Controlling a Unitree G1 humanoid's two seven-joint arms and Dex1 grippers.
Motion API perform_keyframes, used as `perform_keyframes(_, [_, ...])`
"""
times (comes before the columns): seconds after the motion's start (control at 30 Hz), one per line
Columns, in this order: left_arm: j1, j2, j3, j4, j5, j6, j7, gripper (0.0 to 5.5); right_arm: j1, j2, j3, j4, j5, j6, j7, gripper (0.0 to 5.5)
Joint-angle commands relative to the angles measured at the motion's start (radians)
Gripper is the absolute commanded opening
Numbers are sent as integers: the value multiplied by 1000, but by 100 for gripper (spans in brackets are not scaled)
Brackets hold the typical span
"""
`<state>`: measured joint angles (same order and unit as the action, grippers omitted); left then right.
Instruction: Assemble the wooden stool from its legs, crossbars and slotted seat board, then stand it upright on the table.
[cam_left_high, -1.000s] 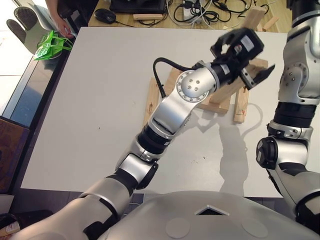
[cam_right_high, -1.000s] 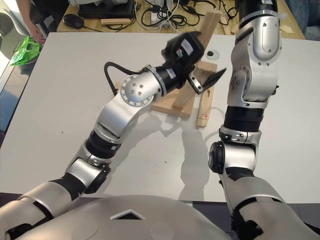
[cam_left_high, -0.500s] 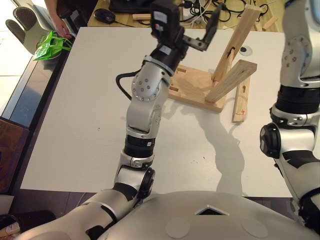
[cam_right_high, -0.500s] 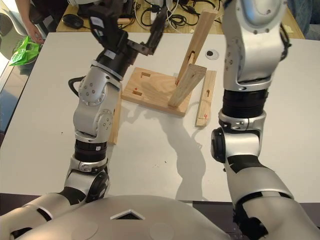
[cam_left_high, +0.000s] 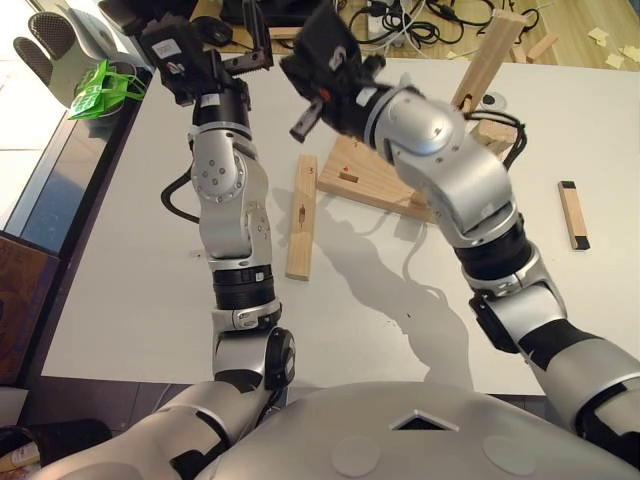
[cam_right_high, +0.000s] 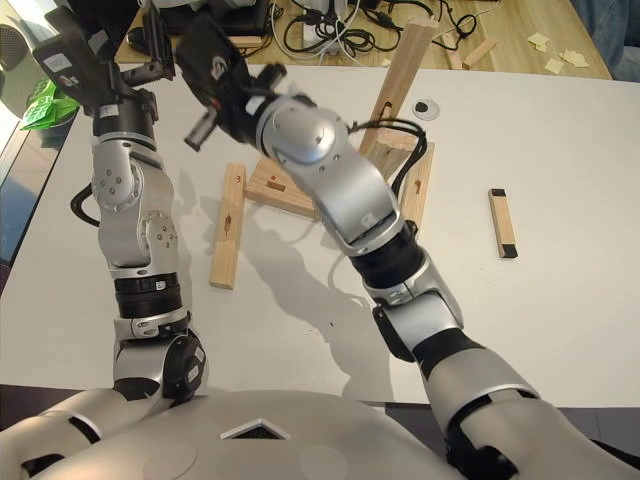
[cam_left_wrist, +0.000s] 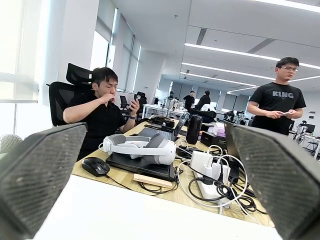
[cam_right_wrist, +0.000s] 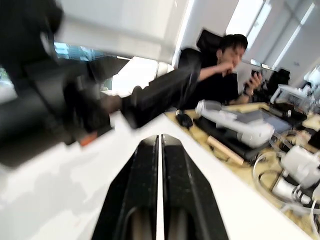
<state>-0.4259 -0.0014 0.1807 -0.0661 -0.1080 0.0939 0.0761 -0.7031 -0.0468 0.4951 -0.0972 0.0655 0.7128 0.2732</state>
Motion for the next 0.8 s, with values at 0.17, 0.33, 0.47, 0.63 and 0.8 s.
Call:
perform_keyframes(0.17, [13,16,-12,8,7,33,1,540,100,-124,47,-30,-163,-33,5,11])
perform_keyframes(0.33, [33,26,-10,7,9,37,-4,540,228,-280,-52,-171,-190,20,46,11])
perform_keyframes(0.47, [46,33,-11,16,7,36,-4,540,329,-354,-171,-234,-200,16,24,11])
perform_keyframes(0.63, [54,45,-19,28,5,43,-16,540,356,-364,-354,-191,-180,-167,-38,11])
perform_keyframes(0.8, [53,49,-26,33,8,51,-21,540,234,-351,-523,41,-118,-248,-78,11])
